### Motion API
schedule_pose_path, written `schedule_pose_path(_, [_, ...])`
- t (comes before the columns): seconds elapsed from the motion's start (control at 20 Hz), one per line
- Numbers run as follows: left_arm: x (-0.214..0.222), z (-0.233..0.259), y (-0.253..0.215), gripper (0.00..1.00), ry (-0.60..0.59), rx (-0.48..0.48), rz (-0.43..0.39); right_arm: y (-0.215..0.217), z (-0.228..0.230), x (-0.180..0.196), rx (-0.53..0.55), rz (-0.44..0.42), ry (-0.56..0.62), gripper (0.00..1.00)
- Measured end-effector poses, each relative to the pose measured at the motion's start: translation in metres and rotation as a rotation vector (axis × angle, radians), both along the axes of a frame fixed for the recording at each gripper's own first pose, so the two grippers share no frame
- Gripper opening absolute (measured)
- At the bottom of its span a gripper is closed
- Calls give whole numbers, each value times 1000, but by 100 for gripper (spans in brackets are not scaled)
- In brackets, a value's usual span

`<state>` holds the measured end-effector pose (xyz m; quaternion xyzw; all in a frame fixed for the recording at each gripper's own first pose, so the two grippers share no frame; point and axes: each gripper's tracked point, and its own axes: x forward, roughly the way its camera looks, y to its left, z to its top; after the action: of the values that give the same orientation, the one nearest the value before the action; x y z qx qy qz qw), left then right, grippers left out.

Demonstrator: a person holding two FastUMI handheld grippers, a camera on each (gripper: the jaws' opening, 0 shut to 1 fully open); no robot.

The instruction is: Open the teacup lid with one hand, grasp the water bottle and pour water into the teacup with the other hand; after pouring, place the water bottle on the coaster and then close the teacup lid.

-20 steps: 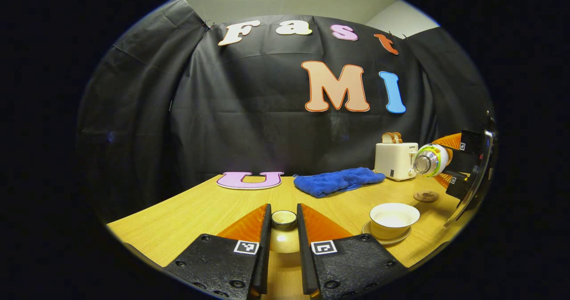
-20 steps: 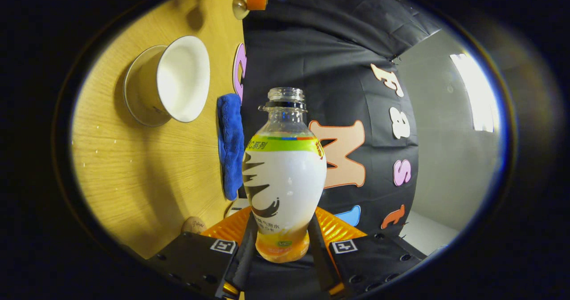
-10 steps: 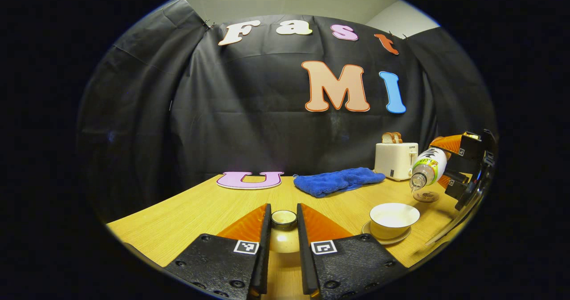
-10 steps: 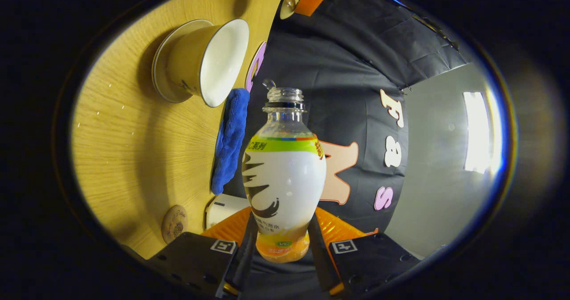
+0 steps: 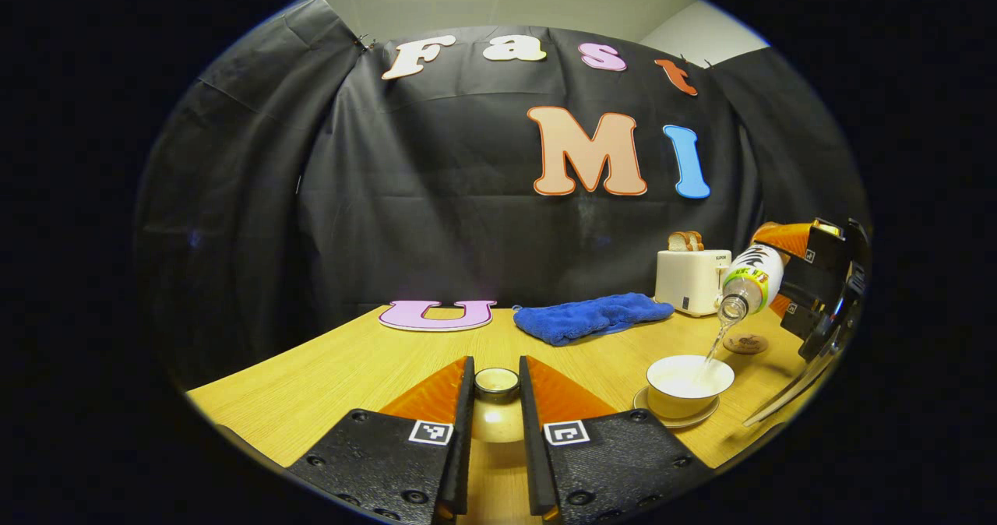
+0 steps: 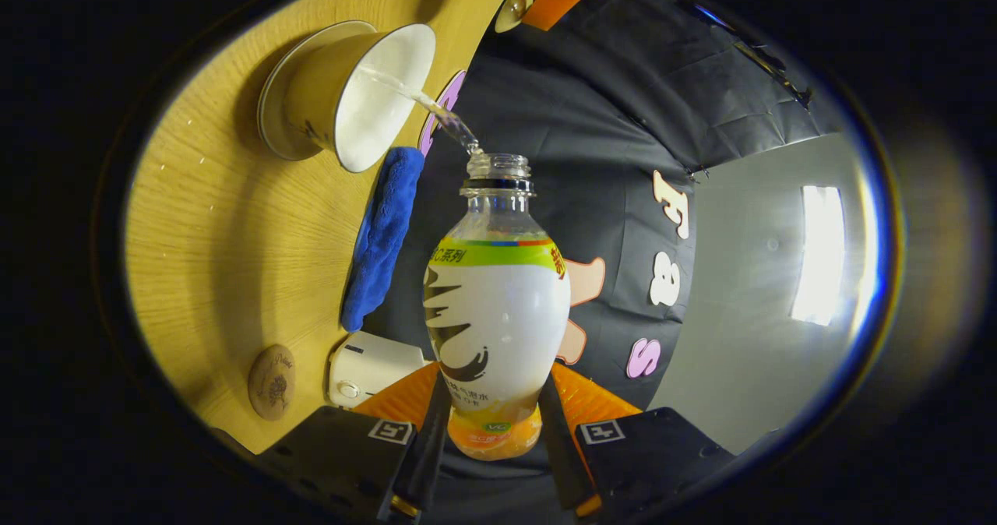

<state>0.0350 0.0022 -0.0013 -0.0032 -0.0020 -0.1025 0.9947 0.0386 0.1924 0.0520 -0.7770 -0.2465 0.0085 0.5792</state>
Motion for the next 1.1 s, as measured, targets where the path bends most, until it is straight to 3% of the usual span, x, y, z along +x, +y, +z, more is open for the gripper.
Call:
schedule_pose_path(0.45, [0,0,1,28,0,0,0,0,7,-5,-37,15,-81,60])
schedule_pose_path(0.85, [0,0,1,28,0,0,0,2,12,-7,-70,29,-114,63])
schedule_pose_path(0.95, [1,0,1,28,0,0,-1,0,4,-5,-41,19,-49,65])
schedule_pose_path(1.1, [0,0,1,28,0,0,-1,-7,-24,-1,97,-12,186,65])
